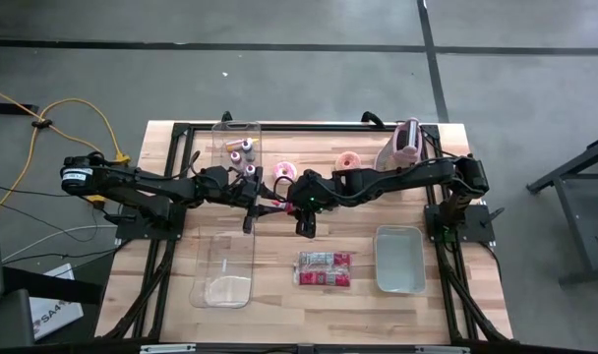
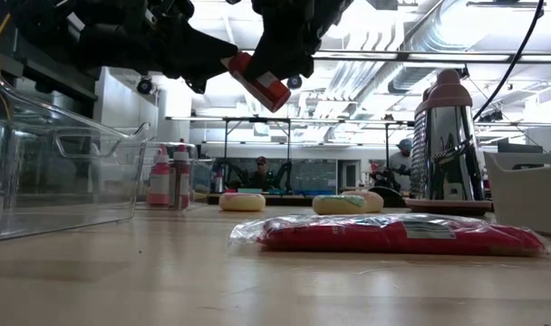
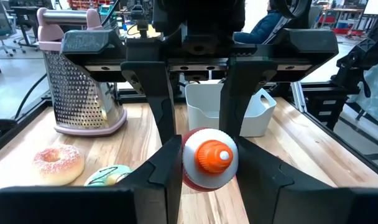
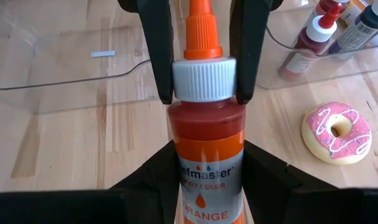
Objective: Pick & Place Food Item
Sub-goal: Put the orange food coloring bottle into the top transparent bin
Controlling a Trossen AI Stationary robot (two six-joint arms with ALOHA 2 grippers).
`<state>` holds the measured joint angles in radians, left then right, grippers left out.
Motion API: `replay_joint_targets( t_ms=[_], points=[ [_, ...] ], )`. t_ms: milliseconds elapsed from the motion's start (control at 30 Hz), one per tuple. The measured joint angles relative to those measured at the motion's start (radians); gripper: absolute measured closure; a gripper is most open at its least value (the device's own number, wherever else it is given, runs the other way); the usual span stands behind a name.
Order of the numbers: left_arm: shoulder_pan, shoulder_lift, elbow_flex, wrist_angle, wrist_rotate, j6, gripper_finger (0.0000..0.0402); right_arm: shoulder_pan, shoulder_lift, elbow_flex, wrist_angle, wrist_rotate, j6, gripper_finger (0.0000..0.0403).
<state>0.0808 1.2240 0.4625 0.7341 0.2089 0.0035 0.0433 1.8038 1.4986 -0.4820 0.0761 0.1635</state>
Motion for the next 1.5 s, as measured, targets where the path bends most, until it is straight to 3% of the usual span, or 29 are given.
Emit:
replay_joint_targets(
  t_ms=[400, 800, 1133, 1500],
  points=[
    [0.0, 0.0, 0.0, 0.0, 0.0, -0.003, 0.0287, 0.0, 0.0, 0.0, 0.0, 0.001, 0.009, 0.0262],
    [0.0, 0.0, 0.0, -0.004, -0.001, -0.005, 0.0285, 0.001, 0.0, 0.0, 0.005, 0.0, 0.012, 0.0196],
    [0.014, 0.0, 0.0, -0.002, -0.001, -0.029, 0.0285, 0.0, -0.014, 0.0, -0.02, 0.003, -0.038, 0.0179],
    [0.059, -0.006, 0.0, -0.053, -0.001, -0.049, 0.0284, -0.012, -0.151, 0.0, -0.135, 0.131, -0.061, 0.0179]
  ],
)
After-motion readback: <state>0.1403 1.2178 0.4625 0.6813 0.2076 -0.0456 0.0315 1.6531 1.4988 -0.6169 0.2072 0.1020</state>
